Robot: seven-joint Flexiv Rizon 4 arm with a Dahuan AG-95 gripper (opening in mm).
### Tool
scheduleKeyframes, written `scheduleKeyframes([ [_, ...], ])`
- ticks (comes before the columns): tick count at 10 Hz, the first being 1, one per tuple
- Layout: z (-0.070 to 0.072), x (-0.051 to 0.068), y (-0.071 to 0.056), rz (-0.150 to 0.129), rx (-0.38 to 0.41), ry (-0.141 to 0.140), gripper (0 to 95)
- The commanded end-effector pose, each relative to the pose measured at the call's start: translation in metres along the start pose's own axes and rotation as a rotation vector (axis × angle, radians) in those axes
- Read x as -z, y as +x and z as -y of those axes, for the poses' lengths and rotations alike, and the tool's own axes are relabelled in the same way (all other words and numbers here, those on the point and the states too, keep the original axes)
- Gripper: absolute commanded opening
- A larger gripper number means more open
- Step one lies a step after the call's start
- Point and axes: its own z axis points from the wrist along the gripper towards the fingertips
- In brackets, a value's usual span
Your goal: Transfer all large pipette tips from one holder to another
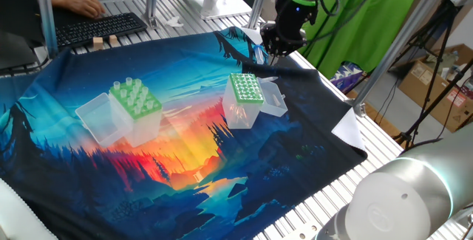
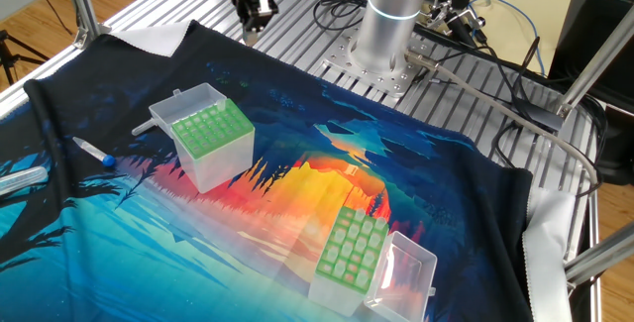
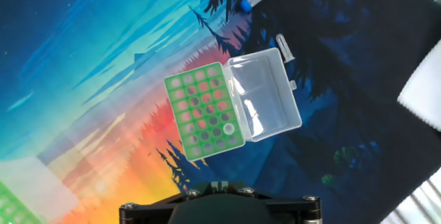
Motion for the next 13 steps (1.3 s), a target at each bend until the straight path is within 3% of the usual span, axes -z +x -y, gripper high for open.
scheduleKeyframes([
  [1,-0.002,0.000,-0.003,-0.038,0.021,0.057,0.0],
  [2,-0.002,0.000,-0.003,-0.060,0.007,0.054,0.0],
  [3,-0.002,0.000,-0.003,-0.083,-0.003,0.025,0.0],
  [4,-0.002,0.000,-0.003,-0.091,-0.036,-0.043,0.0],
  [5,-0.002,0.000,-0.003,-0.076,-0.036,-0.054,0.0],
  [7,-0.009,-0.001,0.000,-0.065,-0.064,-0.039,0.0],
  [10,-0.046,-0.007,0.010,-0.074,-0.109,-0.041,0.0],
  [13,-0.091,-0.023,0.018,-0.073,-0.180,-0.039,0.0],
])
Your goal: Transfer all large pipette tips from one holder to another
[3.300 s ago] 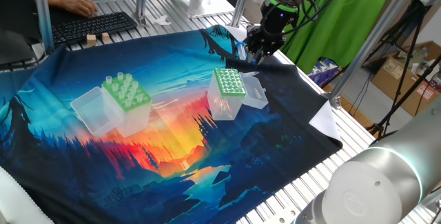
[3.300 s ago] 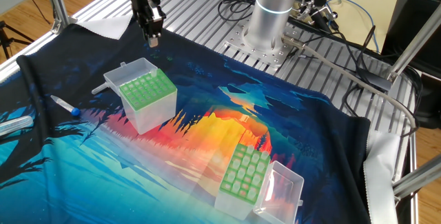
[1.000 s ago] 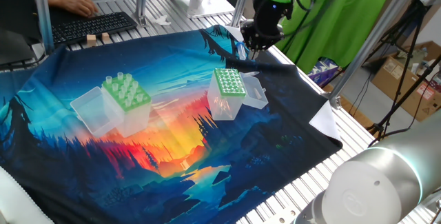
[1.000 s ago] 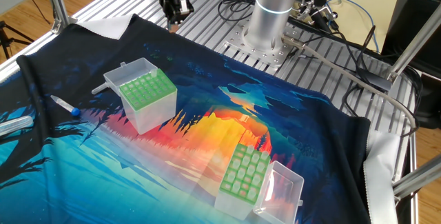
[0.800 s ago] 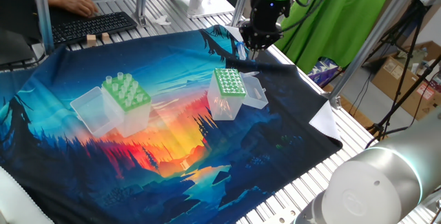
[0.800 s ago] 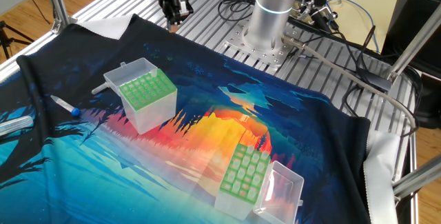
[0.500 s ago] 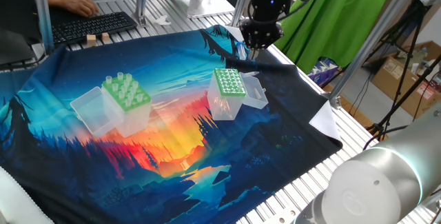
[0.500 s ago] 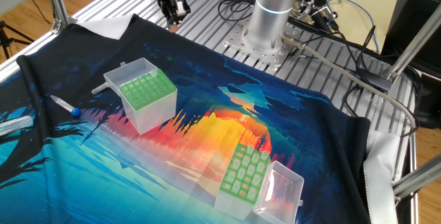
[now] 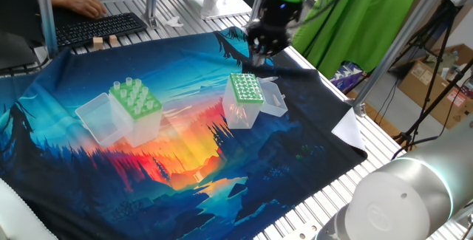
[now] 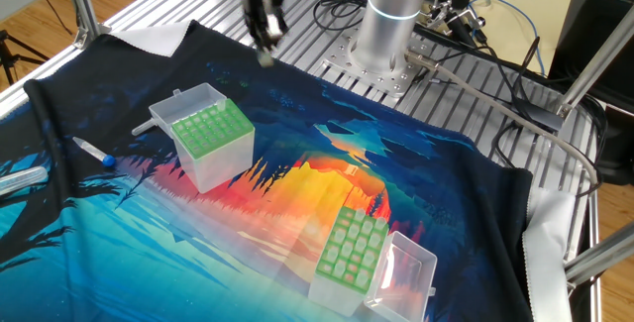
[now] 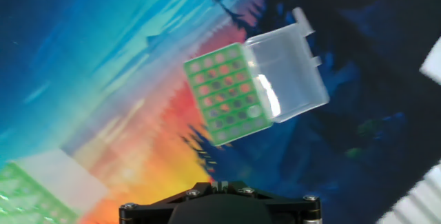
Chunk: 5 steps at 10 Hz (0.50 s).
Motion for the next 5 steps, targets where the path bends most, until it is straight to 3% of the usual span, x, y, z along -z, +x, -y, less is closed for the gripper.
scheduleKeyframes([
  [1,-0.038,-0.014,0.008,-0.006,-0.059,0.006,0.0],
  [2,-0.048,-0.016,0.011,0.001,-0.077,0.008,0.0],
  [3,-0.051,-0.014,0.009,-0.018,-0.079,-0.005,0.0],
  [5,-0.054,-0.013,0.007,-0.007,-0.066,0.008,0.0],
])
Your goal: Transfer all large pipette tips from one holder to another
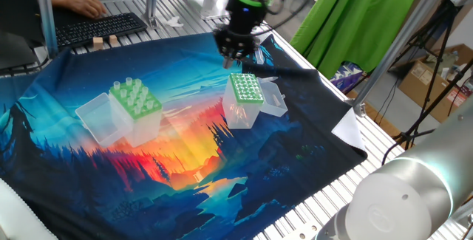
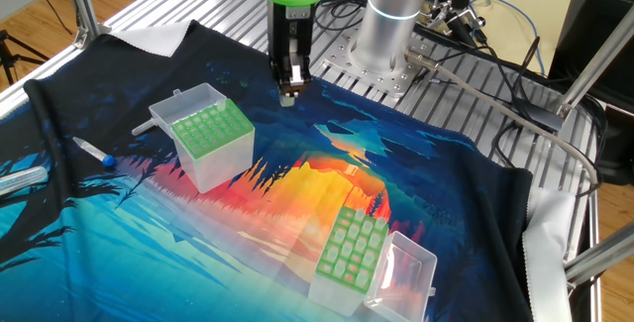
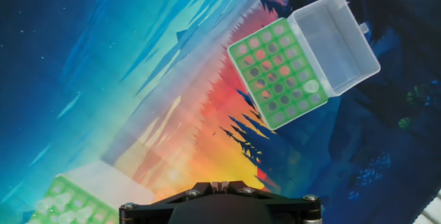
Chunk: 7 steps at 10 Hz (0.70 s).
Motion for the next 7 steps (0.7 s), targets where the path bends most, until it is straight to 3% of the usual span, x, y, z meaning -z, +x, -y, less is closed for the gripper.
scheduleKeyframes([
  [1,-0.0009,0.0003,-0.0009,0.010,0.028,0.014,0.0],
  [3,-0.0008,-0.0002,-0.0014,0.025,0.041,0.029,0.0],
  [5,-0.0008,-0.0002,-0.0014,0.090,0.046,0.082,0.0],
  [7,-0.0008,-0.0002,-0.0014,0.086,0.071,0.061,0.0],
])
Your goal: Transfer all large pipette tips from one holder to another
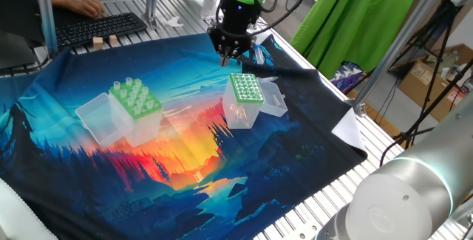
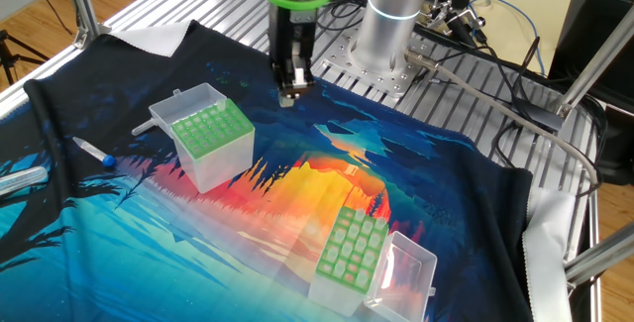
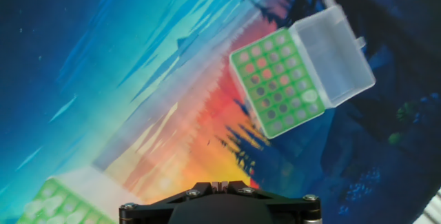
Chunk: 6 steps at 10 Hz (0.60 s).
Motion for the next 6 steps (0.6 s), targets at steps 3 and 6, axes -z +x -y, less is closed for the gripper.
scheduleKeyframes([
  [3,0.0002,0.0003,-0.0009,-0.058,0.048,-0.060,0.0],
  [6,0.0002,0.0003,-0.0009,-0.071,0.052,-0.056,0.0],
])
